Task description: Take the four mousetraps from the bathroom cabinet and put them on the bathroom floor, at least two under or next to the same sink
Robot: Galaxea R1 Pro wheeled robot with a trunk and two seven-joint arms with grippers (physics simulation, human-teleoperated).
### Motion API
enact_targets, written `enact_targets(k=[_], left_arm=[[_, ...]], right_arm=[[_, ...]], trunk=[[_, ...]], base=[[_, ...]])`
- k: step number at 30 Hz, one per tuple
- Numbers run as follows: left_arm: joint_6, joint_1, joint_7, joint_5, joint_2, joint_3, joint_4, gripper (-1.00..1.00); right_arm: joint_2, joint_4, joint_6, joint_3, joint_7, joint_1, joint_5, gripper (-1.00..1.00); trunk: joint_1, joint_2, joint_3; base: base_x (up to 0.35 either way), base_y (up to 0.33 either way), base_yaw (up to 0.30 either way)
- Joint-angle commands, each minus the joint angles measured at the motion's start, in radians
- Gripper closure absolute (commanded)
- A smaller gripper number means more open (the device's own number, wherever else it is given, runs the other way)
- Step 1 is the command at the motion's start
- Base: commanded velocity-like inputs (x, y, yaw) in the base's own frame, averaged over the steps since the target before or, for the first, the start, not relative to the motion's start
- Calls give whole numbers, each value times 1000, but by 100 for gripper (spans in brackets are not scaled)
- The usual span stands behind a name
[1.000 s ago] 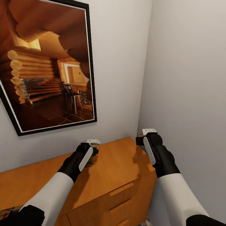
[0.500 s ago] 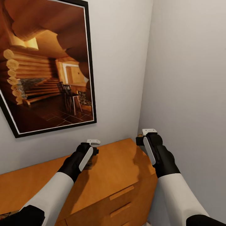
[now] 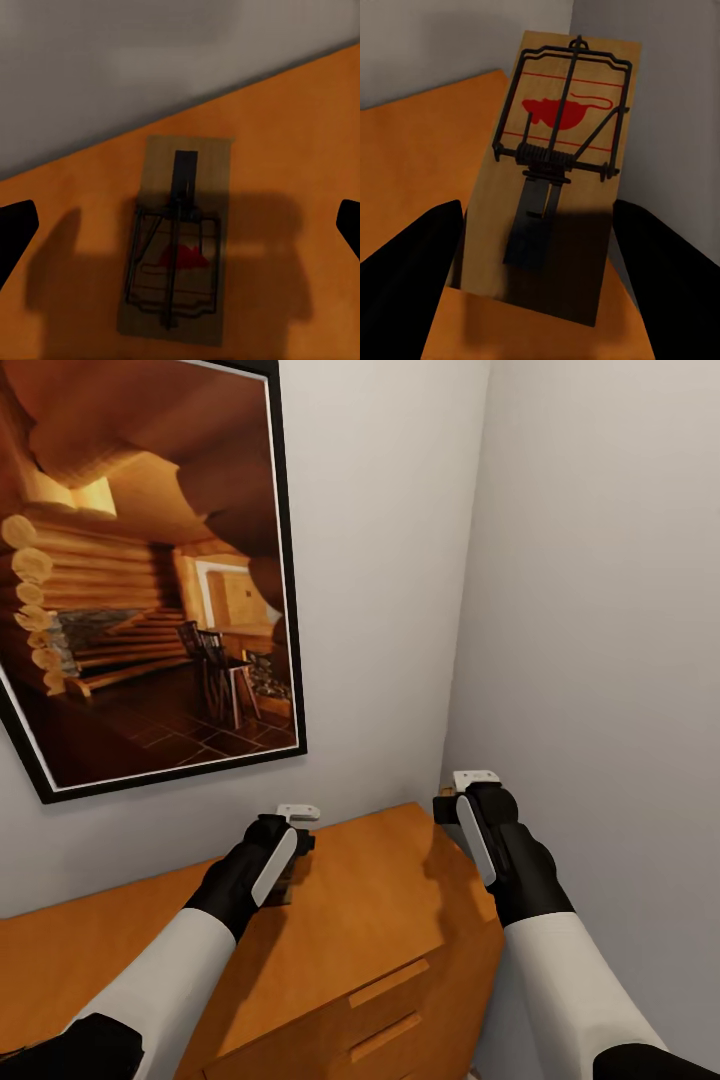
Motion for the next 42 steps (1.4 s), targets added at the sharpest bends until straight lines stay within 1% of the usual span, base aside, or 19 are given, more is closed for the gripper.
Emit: enact_targets(k=[1,7,16,42], left_arm=[[2,-1,10,10,1,-3,0,-100],[0,-1,9,11,1,0,7,-100],[-8,-1,2,21,4,1,13,-100],[-8,-1,-2,24,4,1,16,-100]], right_arm=[[0,-1,3,1,-9,-1,-8,100],[0,-1,3,1,-9,-1,-8,100],[0,-1,3,1,-9,-1,-8,100],[0,-2,3,-2,-8,-1,-10,100]], trunk=[[0,-1,-1],[0,-1,-1],[0,-1,-1],[0,-1,-1]], base=[[2,0,0],[0,0,0],[0,0,0],[0,0,0]])
